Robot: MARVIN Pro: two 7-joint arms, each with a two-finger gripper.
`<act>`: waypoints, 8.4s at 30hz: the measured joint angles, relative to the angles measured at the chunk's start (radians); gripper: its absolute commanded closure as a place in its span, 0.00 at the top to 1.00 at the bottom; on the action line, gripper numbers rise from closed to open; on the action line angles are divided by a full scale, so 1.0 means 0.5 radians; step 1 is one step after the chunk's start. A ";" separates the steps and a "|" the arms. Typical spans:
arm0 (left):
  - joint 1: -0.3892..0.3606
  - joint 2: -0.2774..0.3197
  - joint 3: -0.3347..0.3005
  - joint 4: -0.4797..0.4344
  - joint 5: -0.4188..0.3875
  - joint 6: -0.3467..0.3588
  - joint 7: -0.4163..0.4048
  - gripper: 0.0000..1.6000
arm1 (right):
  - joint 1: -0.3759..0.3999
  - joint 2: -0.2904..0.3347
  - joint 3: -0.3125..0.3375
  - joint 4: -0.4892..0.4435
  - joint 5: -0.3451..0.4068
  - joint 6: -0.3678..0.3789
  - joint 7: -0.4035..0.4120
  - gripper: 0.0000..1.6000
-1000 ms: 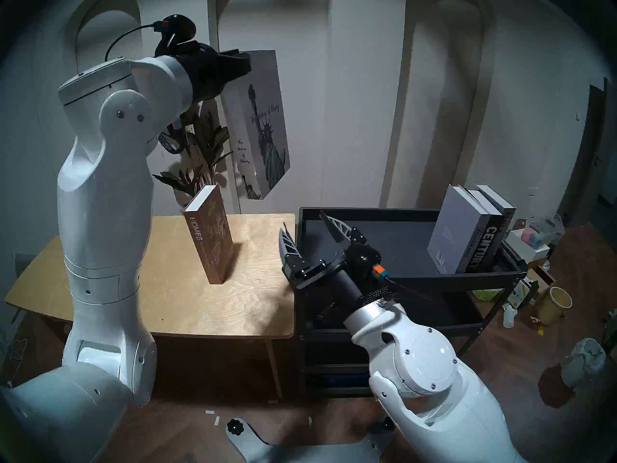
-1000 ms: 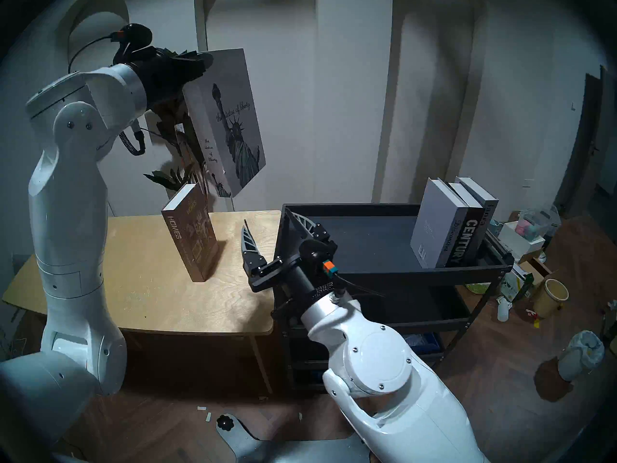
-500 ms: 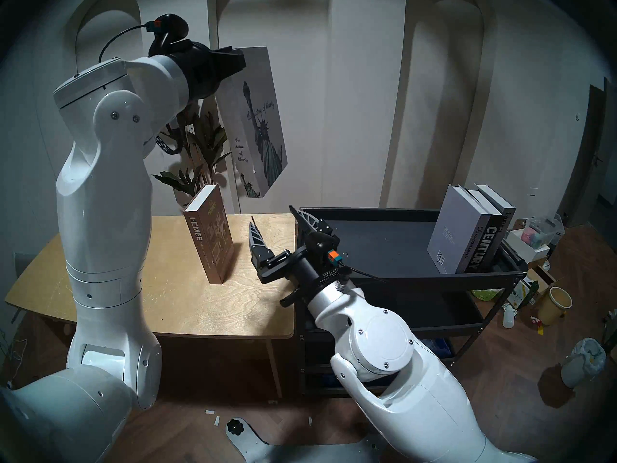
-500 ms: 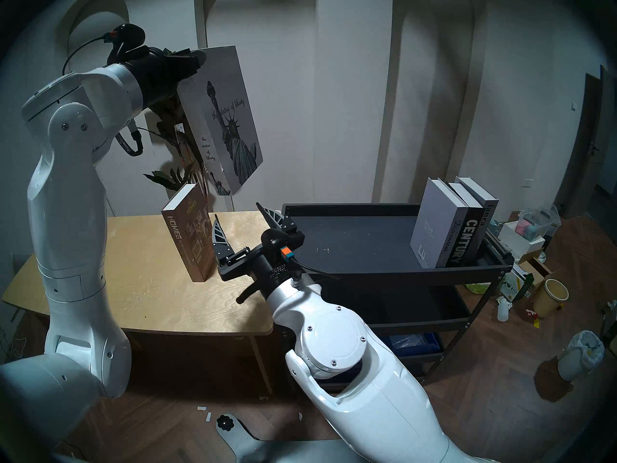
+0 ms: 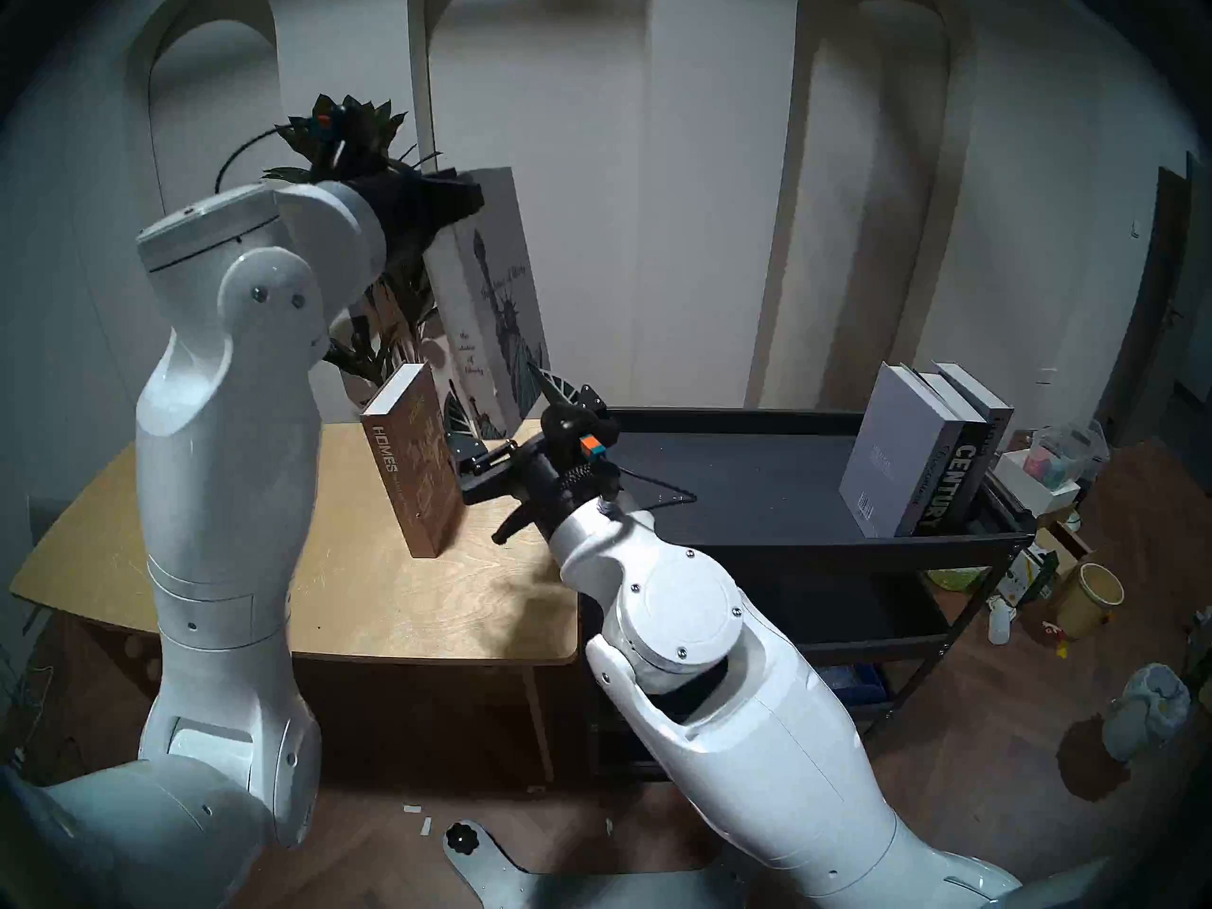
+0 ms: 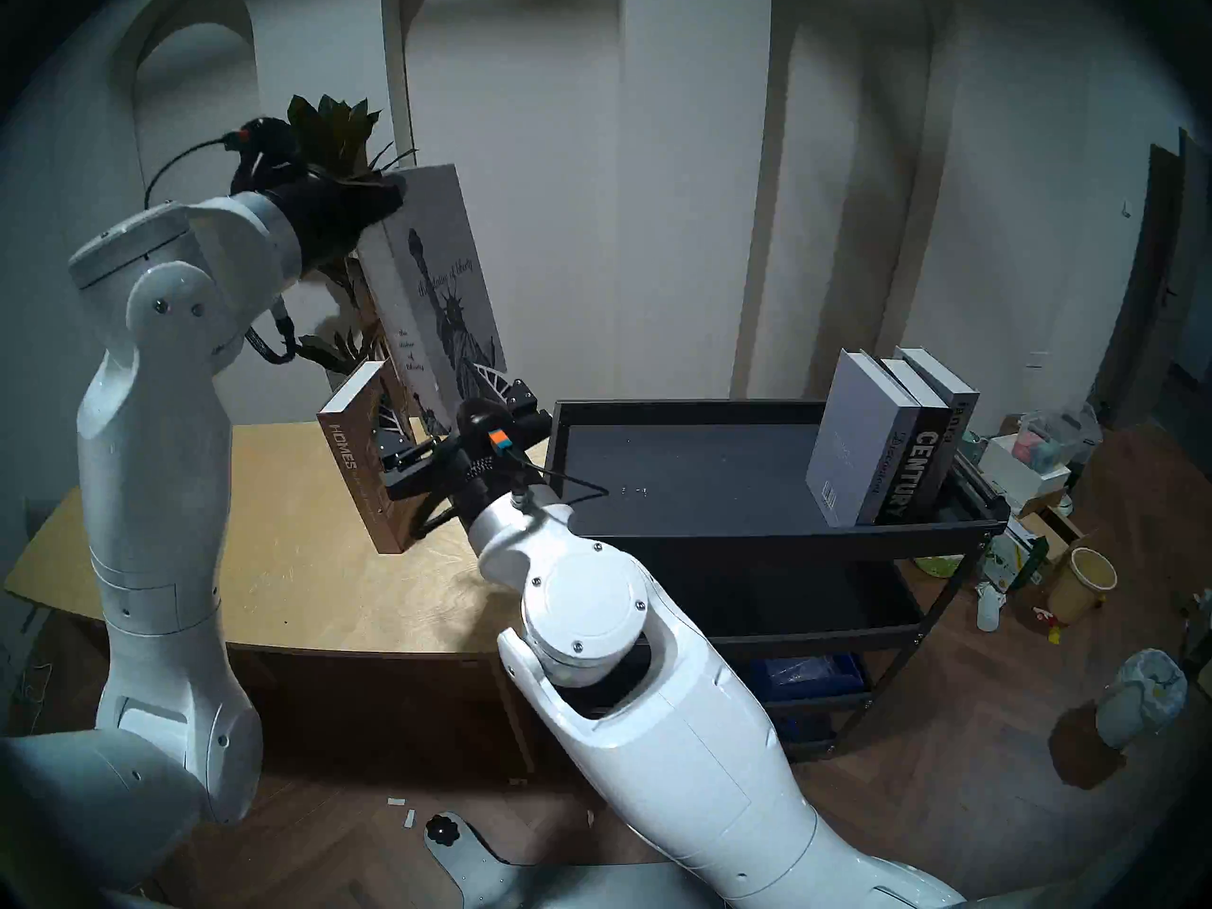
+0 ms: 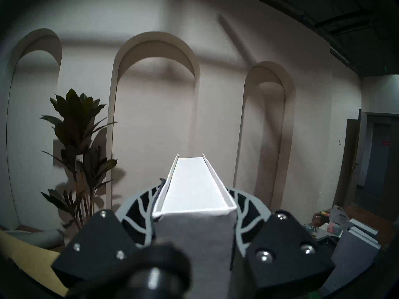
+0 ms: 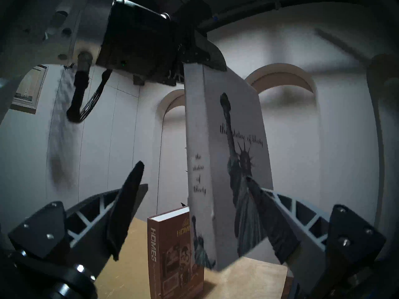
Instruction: Move the books from the display table onto the shelf, standing them upright with spines facing out and tallest at one end
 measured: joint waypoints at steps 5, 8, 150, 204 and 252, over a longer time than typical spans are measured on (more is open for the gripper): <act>0.071 -0.005 0.013 -0.023 0.008 0.000 0.042 0.00 | 0.089 -0.059 0.008 0.094 -0.032 0.028 -0.031 1.00; 0.108 -0.008 0.006 -0.053 0.018 0.000 0.076 0.00 | 0.152 -0.096 0.020 0.164 -0.055 0.046 -0.054 1.00; 0.955 0.545 -0.979 0.450 0.500 -0.478 -0.117 1.00 | -0.153 0.590 1.137 -0.073 0.487 0.747 -0.054 0.00; 1.301 0.606 -1.030 0.749 0.953 -1.774 -0.443 1.00 | -0.273 0.958 1.427 -0.029 0.784 0.954 0.727 0.00; 1.305 0.572 -1.018 0.857 0.949 -1.898 -0.489 1.00 | -0.385 0.775 1.540 0.266 0.630 0.466 0.615 0.00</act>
